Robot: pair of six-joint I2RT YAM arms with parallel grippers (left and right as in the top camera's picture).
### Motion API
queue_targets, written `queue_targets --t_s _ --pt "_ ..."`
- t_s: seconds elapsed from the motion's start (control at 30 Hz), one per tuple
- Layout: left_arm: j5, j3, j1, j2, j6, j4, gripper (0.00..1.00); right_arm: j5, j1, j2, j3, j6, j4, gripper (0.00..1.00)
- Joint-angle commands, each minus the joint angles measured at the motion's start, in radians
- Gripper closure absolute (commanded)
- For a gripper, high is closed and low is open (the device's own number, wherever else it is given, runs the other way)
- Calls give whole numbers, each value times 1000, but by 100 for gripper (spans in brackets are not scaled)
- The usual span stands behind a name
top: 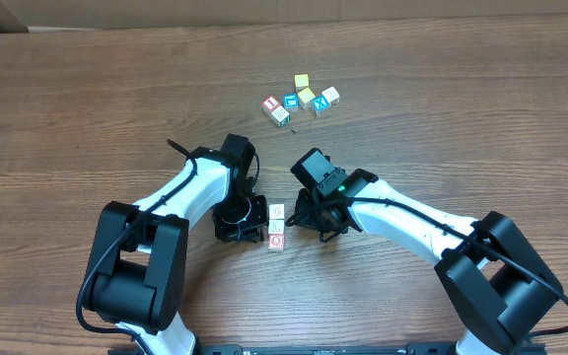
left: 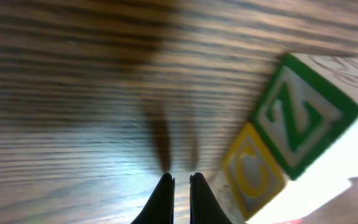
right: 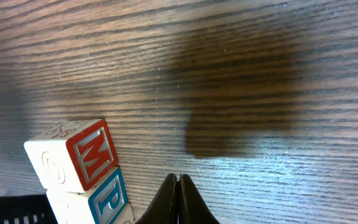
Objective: Flip 3 blocks
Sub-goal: 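Hold the upright block stack steady with both grippers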
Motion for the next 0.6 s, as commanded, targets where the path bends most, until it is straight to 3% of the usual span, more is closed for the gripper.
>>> queue_targets --t_s 0.0,0.57 --pt "-65 -6 -7 8 22 3 96 -9 6 5 11 -8 4 96" --pt "36 -6 -9 8 92 76 96 -9 6 5 11 -8 16 96"
